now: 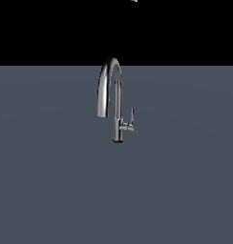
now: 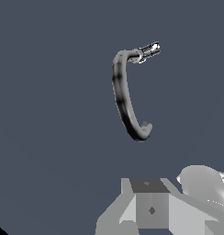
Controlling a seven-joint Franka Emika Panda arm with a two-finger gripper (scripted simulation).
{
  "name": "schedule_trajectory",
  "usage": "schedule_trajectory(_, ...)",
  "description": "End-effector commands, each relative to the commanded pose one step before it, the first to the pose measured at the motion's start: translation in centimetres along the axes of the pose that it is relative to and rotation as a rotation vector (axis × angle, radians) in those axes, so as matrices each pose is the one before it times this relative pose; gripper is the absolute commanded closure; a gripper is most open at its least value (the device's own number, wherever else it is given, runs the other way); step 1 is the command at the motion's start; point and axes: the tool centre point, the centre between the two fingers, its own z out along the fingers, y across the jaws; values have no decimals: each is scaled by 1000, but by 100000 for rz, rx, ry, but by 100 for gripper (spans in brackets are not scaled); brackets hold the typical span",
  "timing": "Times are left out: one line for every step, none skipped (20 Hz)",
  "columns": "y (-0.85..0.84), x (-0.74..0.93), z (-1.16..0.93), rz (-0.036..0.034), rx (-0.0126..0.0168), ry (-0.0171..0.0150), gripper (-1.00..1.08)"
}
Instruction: Turn on the faucet by rotating a designated handle.
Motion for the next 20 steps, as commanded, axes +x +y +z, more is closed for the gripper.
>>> schedule_trajectory(67,1740,331,4702,4595,-3658,108)
schedule_trajectory(23,693,133,1884,1840,-1486,108)
schedule_trajectory(23,697,133,1897,1856,-1500,108)
schedule_trajectory(24,703,134,1913,1874,-1515,108)
schedule_trajectory(25,709,135,1931,1894,-1532,108)
schedule_trajectory(25,716,136,1950,1915,-1550,108)
schedule_trajectory(26,723,138,1970,1937,-1569,108)
schedule_trajectory(27,731,139,1993,1961,-1590,108)
schedule_trajectory(28,740,140,2019,1988,-1612,108)
schedule_trajectory(28,749,142,2046,2015,-1636,108)
schedule_trajectory(29,759,144,2076,2045,-1661,108)
schedule_trajectory(30,771,146,2109,2078,-1689,108)
schedule_trajectory(31,783,148,2145,2113,-1719,108)
schedule_trajectory(31,795,150,2183,2150,-1750,108)
schedule_trajectory(32,805,152,2213,2178,-1774,108)
schedule_trajectory(32,809,153,2229,2192,-1786,108)
schedule_trajectory(33,813,155,2246,2206,-1799,108)
schedule_trajectory(33,819,156,2265,2222,-1813,108)
schedule_trajectory(33,824,159,2284,2238,-1826,108)
schedule_trajectory(34,829,161,2304,2254,-1839,108)
